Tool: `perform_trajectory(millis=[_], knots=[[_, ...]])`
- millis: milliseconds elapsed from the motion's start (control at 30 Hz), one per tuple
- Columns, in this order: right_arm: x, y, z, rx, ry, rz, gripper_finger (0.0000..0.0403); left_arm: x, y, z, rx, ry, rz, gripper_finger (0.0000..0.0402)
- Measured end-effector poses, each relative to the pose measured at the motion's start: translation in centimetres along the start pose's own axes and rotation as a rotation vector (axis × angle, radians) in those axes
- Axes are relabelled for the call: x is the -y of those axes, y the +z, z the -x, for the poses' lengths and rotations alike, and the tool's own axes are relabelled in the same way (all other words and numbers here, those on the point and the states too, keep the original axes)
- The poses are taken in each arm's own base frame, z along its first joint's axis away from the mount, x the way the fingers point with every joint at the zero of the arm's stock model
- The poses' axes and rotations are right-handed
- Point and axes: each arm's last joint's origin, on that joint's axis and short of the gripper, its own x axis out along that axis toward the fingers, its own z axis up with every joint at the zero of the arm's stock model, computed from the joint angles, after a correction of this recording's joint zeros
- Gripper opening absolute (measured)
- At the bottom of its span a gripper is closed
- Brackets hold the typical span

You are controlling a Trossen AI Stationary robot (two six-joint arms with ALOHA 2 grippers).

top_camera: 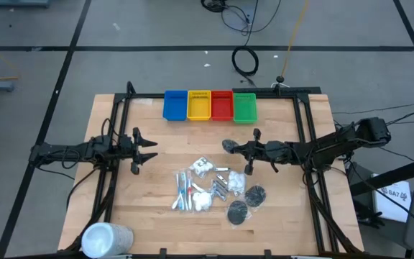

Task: Pick & Place Travel size toiletries
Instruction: Put the hairbrush into the green bin

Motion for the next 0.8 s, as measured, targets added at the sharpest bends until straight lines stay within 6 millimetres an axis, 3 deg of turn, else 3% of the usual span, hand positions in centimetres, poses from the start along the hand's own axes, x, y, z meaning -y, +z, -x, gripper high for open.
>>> perform_trajectory(millis=[367,800], knots=[[1.6,0.2,-0.4,0.021,-0.067,-0.019,0.0000,0.0,0.0,0.0,0.000,0.000,0.000,0.0191],[6.5,0.3,-1.1,0.035,-0.269,-0.064,0.0000,0.0,0.0,0.0,0.000,0.000,0.000,0.0191]])
